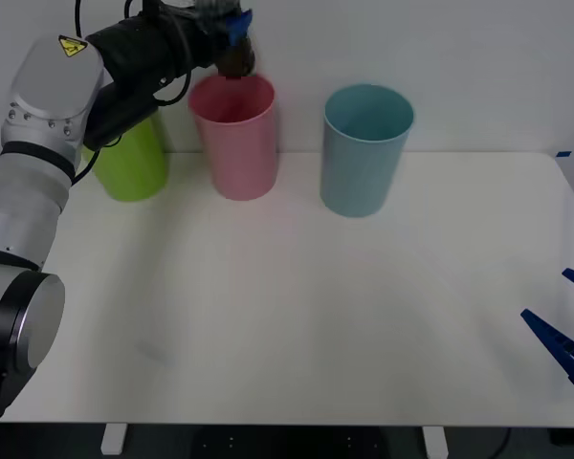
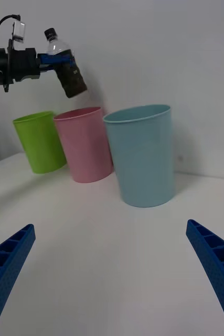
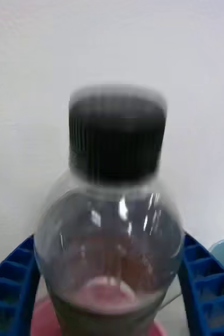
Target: Grasp the object on the table and drop it into the matching bin: aluminum can to the light blue bin, PET bottle to the pink bin.
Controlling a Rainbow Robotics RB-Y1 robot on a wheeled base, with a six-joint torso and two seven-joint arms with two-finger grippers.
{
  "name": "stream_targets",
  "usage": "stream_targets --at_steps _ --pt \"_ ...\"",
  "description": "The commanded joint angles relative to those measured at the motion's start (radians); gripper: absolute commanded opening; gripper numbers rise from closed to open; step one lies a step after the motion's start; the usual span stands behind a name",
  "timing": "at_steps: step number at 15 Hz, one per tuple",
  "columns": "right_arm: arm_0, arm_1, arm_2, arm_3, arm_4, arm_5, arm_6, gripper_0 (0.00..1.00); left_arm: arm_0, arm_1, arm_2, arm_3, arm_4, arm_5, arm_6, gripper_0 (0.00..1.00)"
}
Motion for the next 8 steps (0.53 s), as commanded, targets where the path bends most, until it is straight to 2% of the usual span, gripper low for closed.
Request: stream_targets --at_steps 1,8 --pt "0.000 0.000 0.000 0.000 0.000 0.000 0.000 1.00 0.003 0.002 0.000 0.000 0.013 0.000 -0.001 1.00" --pt "0.000 0.000 0.000 0.000 0.000 0.000 0.000 1.00 0.041 0.034 0.000 -0.008 0.134 -0.048 -0.033 1.00"
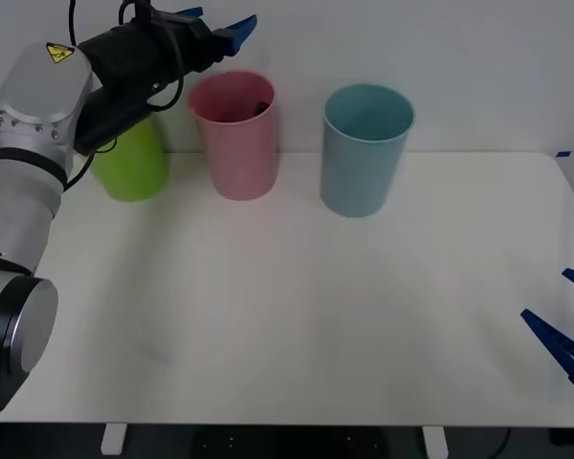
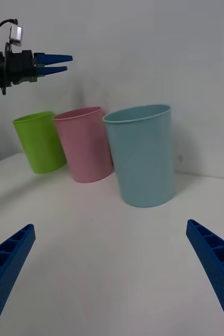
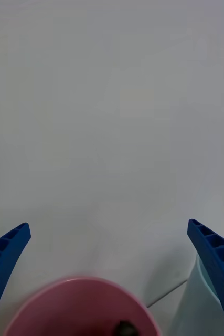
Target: Grasp the object on the table and drop it into the matching bin: aluminum can to the light blue bin, PET bottle to the pink bin.
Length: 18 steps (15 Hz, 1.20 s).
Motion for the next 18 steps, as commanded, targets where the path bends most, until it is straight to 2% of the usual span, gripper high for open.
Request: stream_targets --at_steps 1,4,9,13,18 --pt "0.000 0.000 0.000 0.000 0.000 0.000 0.000 1.00 0.035 0.018 0.000 -0.023 0.064 -0.022 -0.019 1.00" --pt "0.000 0.000 0.000 0.000 0.000 0.000 0.000 1.00 0.111 0.019 0.009 -0.100 0.116 -0.020 -0.036 1.00" --pt "0.000 0.000 0.000 0.000 0.000 0.000 0.000 1.00 0.289 0.021 0.088 -0.287 0.150 -0.056 -0.060 1.00" --pt "0.000 0.000 0.000 0.000 0.000 0.000 0.000 1.00 0.441 0.021 0.161 -0.428 0.165 -0.111 -0.078 1.00" --pt "0.000 0.000 0.000 0.000 0.000 0.000 0.000 1.00 0.596 0.025 0.288 -0.543 0.176 -0.243 -0.089 1.00"
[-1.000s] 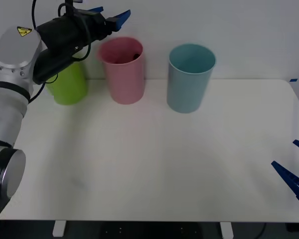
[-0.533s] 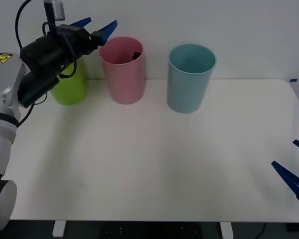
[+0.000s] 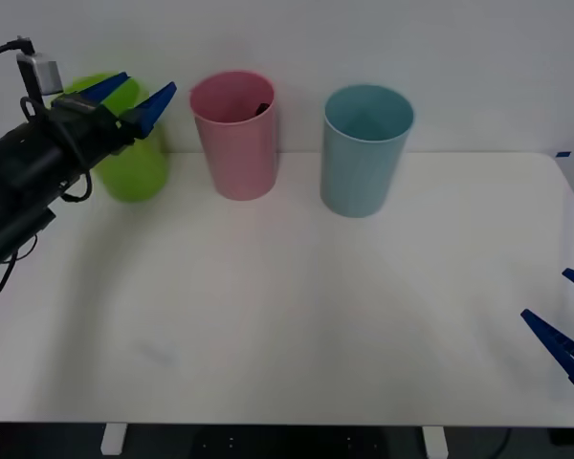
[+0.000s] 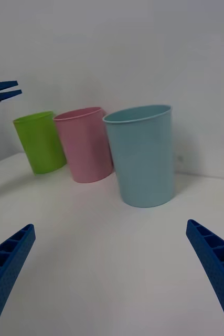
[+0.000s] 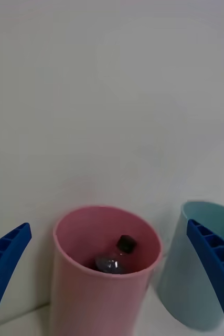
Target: Grasp the object on the table and drop it into the matching bin: aluminum can to the light blue bin, PET bottle to the pink bin.
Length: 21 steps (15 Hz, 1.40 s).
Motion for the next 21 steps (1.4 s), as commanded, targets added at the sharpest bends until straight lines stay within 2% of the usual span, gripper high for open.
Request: stream_targets --at_steps 1,4,10,15,17,21 --pt "0.000 0.000 0.000 0.000 0.000 0.000 0.000 1.00 0.083 0.007 0.070 -0.061 0.007 -0.068 -0.002 1.00" --pt "0.000 0.000 0.000 0.000 0.000 0.000 0.000 1.00 0.166 0.007 0.148 -0.114 0.018 -0.137 -0.006 1.00" --pt "0.000 0.000 0.000 0.000 0.000 0.000 0.000 1.00 0.362 0.035 0.248 -0.249 0.079 -0.206 -0.008 1.00" --pt "0.000 0.000 0.000 0.000 0.000 0.000 0.000 1.00 0.534 0.059 0.329 -0.321 0.165 -0.272 -0.028 1.00" --pt "0.000 0.000 0.000 0.000 0.000 0.000 0.000 1.00 0.594 0.065 0.363 -0.330 0.202 -0.312 -0.049 1.00" --pt "0.000 0.000 0.000 0.000 0.000 0.000 0.000 1.00 0.729 0.111 0.397 -0.338 0.277 -0.343 -0.190 1.00"
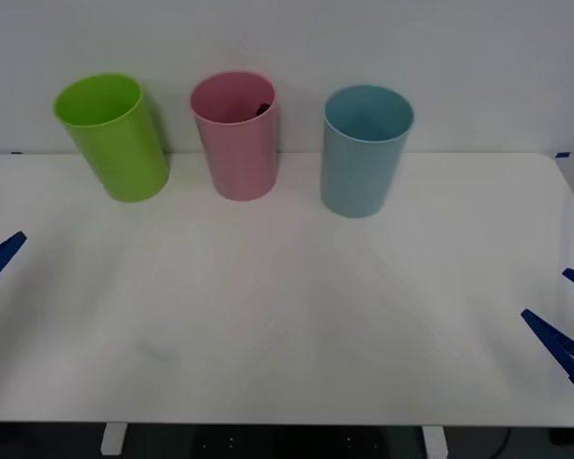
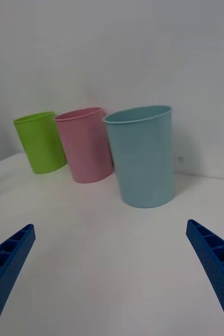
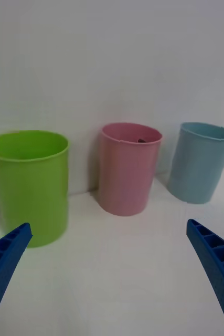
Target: Grasp the object on the table and drop it into the matching bin: aluminum can to the light blue bin, PET bottle to the pink bin.
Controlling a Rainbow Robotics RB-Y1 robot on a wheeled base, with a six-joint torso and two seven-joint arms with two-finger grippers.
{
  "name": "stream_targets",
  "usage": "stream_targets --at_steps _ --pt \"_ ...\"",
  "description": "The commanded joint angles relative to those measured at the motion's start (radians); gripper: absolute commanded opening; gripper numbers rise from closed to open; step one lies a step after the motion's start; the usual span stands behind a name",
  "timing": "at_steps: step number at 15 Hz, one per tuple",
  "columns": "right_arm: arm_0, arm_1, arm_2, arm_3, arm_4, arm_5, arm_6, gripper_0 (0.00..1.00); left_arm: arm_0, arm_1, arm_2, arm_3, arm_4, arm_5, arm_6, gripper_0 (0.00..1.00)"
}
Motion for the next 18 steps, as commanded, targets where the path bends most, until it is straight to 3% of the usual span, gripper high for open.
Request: stream_targets --at_steps 1,8,18 --pt "0.000 0.000 0.000 0.000 0.000 0.000 0.000 1.00 0.095 0.044 0.006 0.000 0.067 -0.002 -0.106 1.00" --pt "0.000 0.000 0.000 0.000 0.000 0.000 0.000 1.00 0.233 0.059 0.019 0.000 0.183 -0.013 -0.203 1.00" --pt "0.000 0.000 0.000 0.000 0.000 0.000 0.000 1.00 0.239 0.059 -0.013 0.000 0.199 -0.007 -0.194 1.00"
